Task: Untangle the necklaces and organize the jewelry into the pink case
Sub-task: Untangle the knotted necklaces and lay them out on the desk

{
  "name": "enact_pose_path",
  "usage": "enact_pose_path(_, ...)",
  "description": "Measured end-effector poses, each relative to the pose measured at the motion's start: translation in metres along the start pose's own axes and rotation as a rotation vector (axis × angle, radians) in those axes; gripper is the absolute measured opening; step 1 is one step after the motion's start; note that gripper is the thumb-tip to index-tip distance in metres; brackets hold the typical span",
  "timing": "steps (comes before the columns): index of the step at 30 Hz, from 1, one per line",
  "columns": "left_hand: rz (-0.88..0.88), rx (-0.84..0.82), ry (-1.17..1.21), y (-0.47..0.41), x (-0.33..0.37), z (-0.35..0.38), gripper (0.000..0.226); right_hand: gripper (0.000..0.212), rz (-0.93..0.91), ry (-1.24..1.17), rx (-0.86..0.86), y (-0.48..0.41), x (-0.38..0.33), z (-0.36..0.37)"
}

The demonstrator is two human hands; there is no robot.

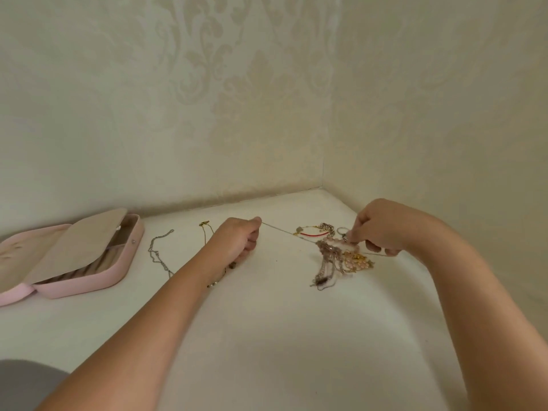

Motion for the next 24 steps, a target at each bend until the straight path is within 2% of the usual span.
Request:
enact_pose_path(3,0.126,0.042,-0.312,0.001,0.006,-0.001,0.051,0.017,0.036,0.089,0.009,-0.006,0.005,0.006)
enact_pose_path(8,0.187,0.092,-0.624,0.002,0.009,0.003,0.050,0.015,-0.036,0.212,0.268,-0.025,-0.002,0.003)
enact_pose_path(10,0.199,0.126,-0.702,0.002,0.010,0.002,0.051,0.009,-0.112,0.202,0.310,-0.024,-0.014,0.004)
enact_pose_path(11,0.203,0.140,-0.731,0.002,0.010,0.001,0.051,0.007,-0.151,0.185,0.299,-0.022,-0.021,0.007)
enact_pose_path(13,0.217,0.162,-0.766,0.002,0.010,0.000,0.051,0.020,-0.180,0.164,0.224,-0.016,-0.031,0.020)
enact_pose_path(17,0.236,0.178,-0.803,0.002,0.011,0.000,0.050,0.038,-0.158,0.284,0.129,-0.020,-0.031,0.046)
enact_pose_path(21,0.227,0.208,-0.877,0.002,0.011,-0.002,0.046,0.028,-0.169,0.309,0.160,-0.022,-0.028,0.043)
enact_pose_path(24,0.233,0.236,-0.959,0.005,0.013,-0.001,0.030,0.028,-0.181,0.321,0.151,-0.021,-0.029,0.047)
Point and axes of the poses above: each hand's wrist, its own y-axis away from the middle knuckle, its own z-axis out of the palm, x = y × z, the point moved 10 cm from there along -y, towards the middle knuckle, and after that the axes turned 3 degrees about x, right-handed, at the moved point
